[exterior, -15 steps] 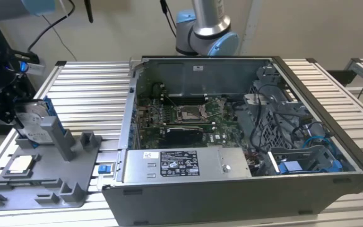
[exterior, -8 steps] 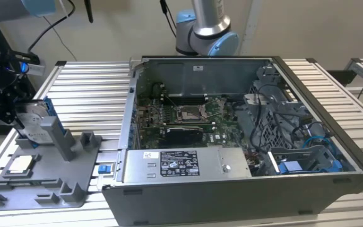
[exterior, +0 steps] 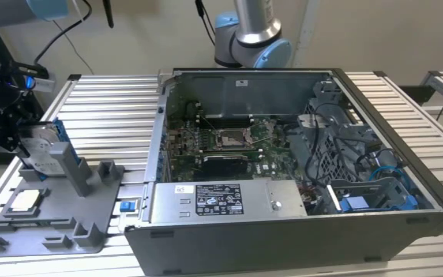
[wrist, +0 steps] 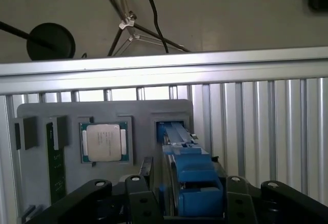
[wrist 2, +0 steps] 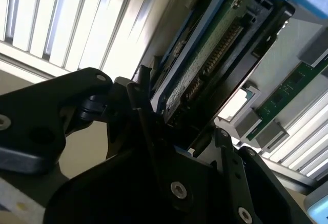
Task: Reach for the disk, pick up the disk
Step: 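Pick up the disk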
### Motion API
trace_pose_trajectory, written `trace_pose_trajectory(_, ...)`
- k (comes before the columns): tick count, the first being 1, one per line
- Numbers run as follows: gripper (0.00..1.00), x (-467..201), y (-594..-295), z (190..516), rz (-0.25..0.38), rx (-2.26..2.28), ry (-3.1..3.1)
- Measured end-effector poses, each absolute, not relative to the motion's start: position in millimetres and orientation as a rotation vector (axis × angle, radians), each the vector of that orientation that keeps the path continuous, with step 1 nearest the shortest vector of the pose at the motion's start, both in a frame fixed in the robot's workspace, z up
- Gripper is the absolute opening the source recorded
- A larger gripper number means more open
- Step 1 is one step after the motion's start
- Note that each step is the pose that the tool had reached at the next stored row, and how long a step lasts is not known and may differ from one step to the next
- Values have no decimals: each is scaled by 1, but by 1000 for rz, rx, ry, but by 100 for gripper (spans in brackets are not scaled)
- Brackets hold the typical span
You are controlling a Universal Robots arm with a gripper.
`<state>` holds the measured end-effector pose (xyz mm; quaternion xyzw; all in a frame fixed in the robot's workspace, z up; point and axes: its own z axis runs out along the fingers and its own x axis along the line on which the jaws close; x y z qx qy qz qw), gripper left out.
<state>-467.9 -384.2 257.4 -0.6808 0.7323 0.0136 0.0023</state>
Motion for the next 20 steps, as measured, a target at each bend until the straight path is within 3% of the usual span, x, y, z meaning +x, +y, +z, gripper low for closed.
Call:
trace_pose_trajectory(5,100,-468,-384,257,42,-2135,2297)
trace_pose_trajectory(6,0,-468,-384,257,42,-2135,2297)
trace_pose_trajectory(20,0,-468,-384,257,42,-2135,2297)
